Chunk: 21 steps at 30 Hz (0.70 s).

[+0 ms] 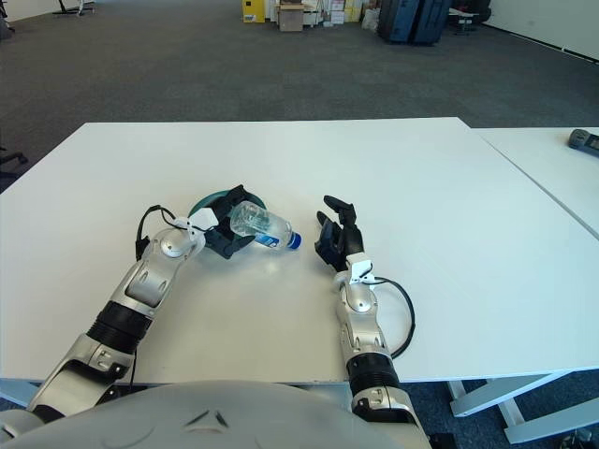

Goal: Put the bottle into the plate.

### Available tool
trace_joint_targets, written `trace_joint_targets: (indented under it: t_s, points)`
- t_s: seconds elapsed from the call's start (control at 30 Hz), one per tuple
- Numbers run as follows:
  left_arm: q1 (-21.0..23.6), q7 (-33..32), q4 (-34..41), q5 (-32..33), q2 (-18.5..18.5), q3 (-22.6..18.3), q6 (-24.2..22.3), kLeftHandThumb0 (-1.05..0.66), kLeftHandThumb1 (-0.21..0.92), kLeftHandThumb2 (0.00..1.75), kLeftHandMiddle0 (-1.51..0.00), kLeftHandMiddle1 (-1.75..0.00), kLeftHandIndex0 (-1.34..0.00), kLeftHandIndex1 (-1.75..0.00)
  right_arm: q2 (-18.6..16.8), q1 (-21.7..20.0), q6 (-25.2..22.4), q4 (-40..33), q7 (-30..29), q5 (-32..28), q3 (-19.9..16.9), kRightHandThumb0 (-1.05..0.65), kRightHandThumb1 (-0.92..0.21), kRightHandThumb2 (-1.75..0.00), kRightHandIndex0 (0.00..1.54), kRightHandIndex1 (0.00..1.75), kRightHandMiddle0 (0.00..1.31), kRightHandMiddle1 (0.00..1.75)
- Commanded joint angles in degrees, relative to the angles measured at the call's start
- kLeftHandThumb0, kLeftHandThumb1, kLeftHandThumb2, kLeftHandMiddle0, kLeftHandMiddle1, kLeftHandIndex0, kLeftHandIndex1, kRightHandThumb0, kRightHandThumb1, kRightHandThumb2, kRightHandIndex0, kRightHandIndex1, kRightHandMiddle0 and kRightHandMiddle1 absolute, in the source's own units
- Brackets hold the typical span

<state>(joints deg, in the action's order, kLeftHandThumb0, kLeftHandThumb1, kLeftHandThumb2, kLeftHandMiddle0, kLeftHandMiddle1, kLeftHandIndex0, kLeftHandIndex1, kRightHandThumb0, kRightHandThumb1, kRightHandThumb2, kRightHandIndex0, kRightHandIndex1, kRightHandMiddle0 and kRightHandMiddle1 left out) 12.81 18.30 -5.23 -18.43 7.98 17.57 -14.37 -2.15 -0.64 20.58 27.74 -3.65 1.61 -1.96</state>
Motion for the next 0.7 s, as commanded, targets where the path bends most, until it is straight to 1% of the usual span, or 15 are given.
trace_joint_targets:
  t_s: [0.0, 0.67]
  points:
    - [1.7, 0.2, 0.6, 0.7, 0.5, -0.4, 0.1, -0.47, 0.33, 1.3, -1.17, -1.75, -0.6, -1.75, 0.0, 2.9, -3.1, 2.9, -0.3, 0.4, 0.2, -0.91, -0.92, -0.95, 0.55, 0.03, 0.0, 0.89]
    - [1.8, 0.5, 0.4, 1.7, 1.0, -0.6, 0.3, -0.47, 0.33, 1.3, -1.17, -1.75, -0.6, -1.75, -0.3, 2.4, -3.2, 3.4, -0.7, 0.3, 0.4, -0.92, -0.92, -0.96, 0.55, 0.02, 0.0, 0.87]
